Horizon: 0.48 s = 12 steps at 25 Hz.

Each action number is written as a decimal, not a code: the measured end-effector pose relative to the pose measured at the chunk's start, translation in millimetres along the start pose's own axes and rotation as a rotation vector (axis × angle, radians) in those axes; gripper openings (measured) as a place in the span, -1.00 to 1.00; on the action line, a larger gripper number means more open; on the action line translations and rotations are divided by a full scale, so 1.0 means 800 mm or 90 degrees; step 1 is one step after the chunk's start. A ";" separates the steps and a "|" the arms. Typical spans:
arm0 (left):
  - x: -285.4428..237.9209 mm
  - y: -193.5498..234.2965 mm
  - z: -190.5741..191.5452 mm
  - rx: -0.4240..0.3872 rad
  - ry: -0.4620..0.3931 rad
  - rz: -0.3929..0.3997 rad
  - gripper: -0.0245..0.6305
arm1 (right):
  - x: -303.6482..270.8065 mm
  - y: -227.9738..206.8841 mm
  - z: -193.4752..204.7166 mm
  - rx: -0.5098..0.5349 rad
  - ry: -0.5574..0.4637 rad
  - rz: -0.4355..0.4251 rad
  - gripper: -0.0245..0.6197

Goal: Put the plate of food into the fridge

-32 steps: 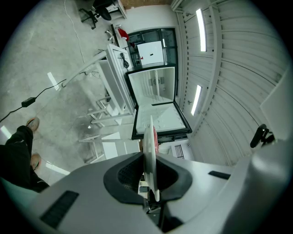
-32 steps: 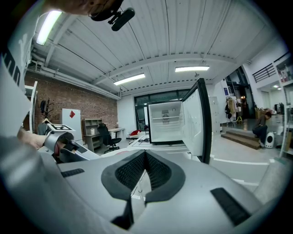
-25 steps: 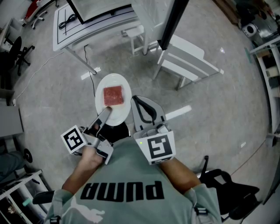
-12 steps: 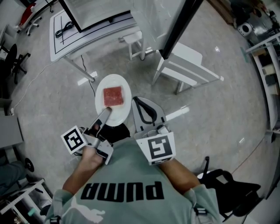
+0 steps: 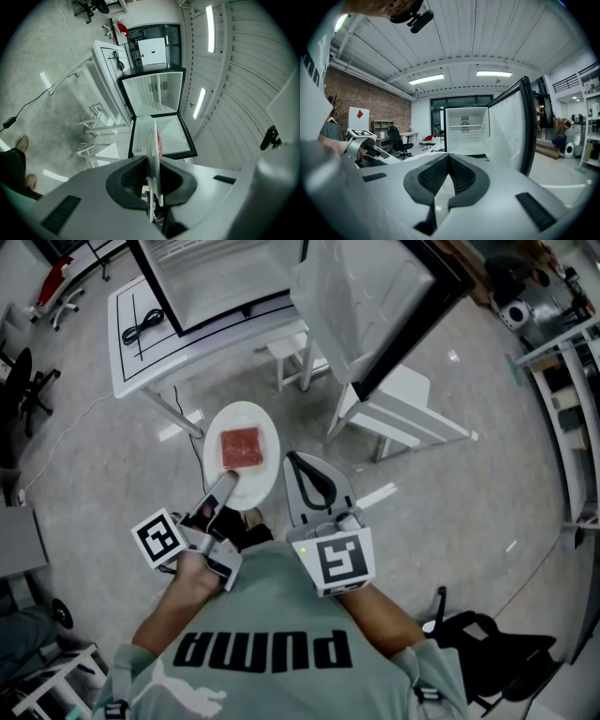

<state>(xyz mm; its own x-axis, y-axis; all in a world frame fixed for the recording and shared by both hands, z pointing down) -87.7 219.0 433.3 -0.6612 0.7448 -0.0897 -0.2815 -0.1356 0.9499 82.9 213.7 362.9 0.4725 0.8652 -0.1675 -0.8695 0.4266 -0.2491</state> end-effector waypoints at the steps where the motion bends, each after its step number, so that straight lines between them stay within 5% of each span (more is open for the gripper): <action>1: -0.001 0.000 -0.008 0.000 0.000 0.001 -0.82 | -0.005 0.003 -0.003 0.002 -0.002 0.004 -0.91; 12: -0.010 0.020 -0.070 -0.002 0.030 0.019 -0.82 | -0.051 0.029 -0.012 0.005 -0.007 0.048 -0.91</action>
<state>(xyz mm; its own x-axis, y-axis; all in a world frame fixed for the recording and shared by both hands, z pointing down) -125.5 174.4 432.5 -0.7014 0.7089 -0.0745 -0.2626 -0.1598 0.9516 45.0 186.1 354.7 0.4047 0.8975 -0.1754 -0.9034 0.3627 -0.2285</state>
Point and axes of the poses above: the fingertips, and each gripper's own axes: x backward along the fingers, y to its left, z out of its underside, the point moved 7 cm from there along x, backward along the fingers, and after that the axes turned 14 degrees about -x, right-handed, at the moved point
